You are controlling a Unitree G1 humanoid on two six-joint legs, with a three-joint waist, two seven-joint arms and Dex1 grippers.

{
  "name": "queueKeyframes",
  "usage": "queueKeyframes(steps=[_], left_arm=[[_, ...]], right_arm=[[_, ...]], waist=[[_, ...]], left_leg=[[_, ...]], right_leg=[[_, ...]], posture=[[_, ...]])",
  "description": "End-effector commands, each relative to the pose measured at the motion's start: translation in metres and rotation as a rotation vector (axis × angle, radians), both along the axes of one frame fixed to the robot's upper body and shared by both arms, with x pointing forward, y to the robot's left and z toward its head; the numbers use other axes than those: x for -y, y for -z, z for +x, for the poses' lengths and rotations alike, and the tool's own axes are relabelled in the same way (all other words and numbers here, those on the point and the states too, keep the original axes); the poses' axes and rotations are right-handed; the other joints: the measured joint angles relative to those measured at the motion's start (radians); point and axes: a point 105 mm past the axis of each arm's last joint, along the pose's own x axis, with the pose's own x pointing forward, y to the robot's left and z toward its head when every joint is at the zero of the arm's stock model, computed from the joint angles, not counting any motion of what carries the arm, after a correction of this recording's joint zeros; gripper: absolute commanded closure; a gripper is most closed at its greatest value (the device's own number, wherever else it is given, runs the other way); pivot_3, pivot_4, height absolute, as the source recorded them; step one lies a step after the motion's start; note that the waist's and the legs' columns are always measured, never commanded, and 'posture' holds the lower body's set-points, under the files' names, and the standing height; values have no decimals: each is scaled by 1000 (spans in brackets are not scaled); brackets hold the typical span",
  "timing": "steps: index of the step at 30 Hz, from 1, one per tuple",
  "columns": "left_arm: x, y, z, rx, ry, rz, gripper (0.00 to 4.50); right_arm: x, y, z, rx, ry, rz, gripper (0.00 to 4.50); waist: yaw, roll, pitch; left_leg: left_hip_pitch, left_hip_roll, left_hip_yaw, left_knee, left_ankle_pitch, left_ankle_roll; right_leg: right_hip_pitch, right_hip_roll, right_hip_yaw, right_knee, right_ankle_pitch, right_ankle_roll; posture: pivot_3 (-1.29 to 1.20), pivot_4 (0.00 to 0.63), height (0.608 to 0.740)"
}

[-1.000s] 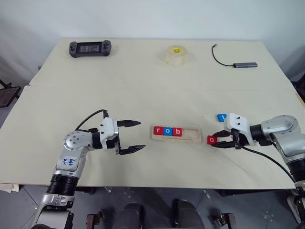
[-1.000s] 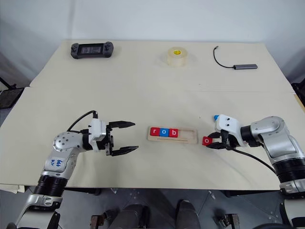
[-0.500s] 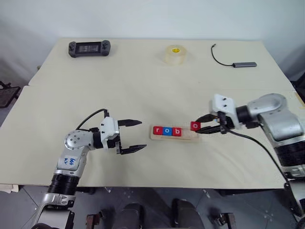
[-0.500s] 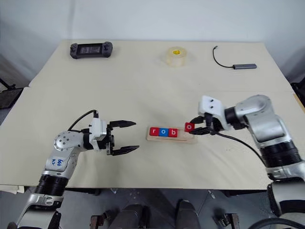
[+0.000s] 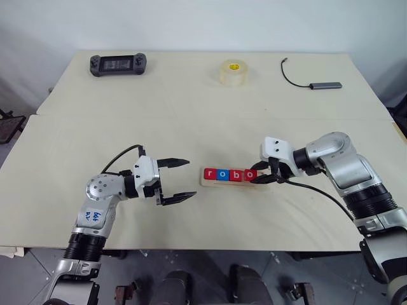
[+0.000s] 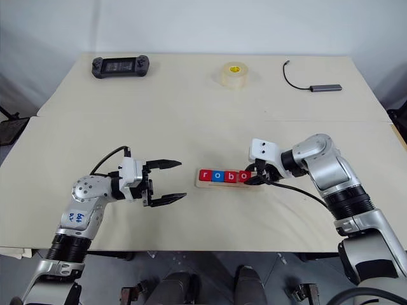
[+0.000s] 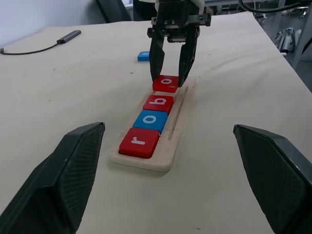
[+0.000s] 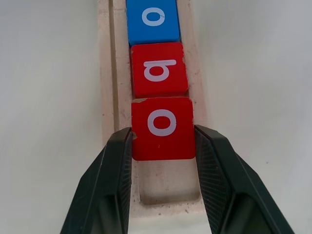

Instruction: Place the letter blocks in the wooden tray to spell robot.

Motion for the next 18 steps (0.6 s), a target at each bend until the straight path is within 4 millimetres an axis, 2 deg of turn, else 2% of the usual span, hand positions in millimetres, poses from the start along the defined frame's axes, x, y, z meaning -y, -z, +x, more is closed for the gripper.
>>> queueKeyframes(steps=[1, 2, 3, 8, 10, 13, 16, 18], left_arm=[[1, -8, -3, 35, 5, -19, 0], [1, -9, -3, 36, 4, -20, 0], [1, -9, -3, 37, 4, -21, 0], [2, -9, -3, 38, 3, -21, 0], [2, -9, -3, 37, 1, -22, 0], [2, -8, -4, 35, 2, -23, 0], [2, -7, -5, 30, 5, -22, 0], [3, -7, -5, 28, 7, -22, 0]], right_arm=[[-4, -12, 1, 25, -12, 22, 3056], [-5, -12, 0, 23, -16, 22, 3056], [-6, -11, 0, 21, -19, 22, 2277], [-4, -15, 0, 28, -7, 38, 735], [0, -24, -2, 43, 2, 66, 88], [9, -31, -6, 42, 19, 86, 37], [21, -28, -6, 40, 65, 70, 684], [27, -22, -5, 31, 93, 50, 1377]], waist=[[0, 0, 0], [0, 0, 0], [0, 0, 0], [1, 0, 0], [1, 0, 0], [3, 0, 0], [2, 0, 0], [2, 0, 0]], left_leg=[[0, 0, 0, 0, 0, 0], [0, 0, 0, 0, 0, 0], [0, 0, 0, 0, 0, 0], [0, 0, 0, 0, 0, 0], [0, 0, 0, 0, 0, 0], [0, 0, 0, 0, 0, 0], [0, 0, 0, 0, 0, 0], [0, 0, 0, 0, 0, 0]], right_leg=[[0, 0, 0, 0, 0, 0], [0, 0, 0, 0, 0, 0], [0, 0, 0, 0, 0, 0], [0, 0, 0, 0, 0, 0], [0, 0, 0, 0, 0, 0], [0, 0, 0, 0, 0, 0], [0, 0, 0, 0, 0, 0], [0, 0, 0, 0, 0, 0]], posture=[[0, 150, 740], [0, 150, 740], [0, 150, 740], [0, 150, 740], [0, 150, 740], [0, 150, 740], [0, 150, 740], [0, 150, 740]])
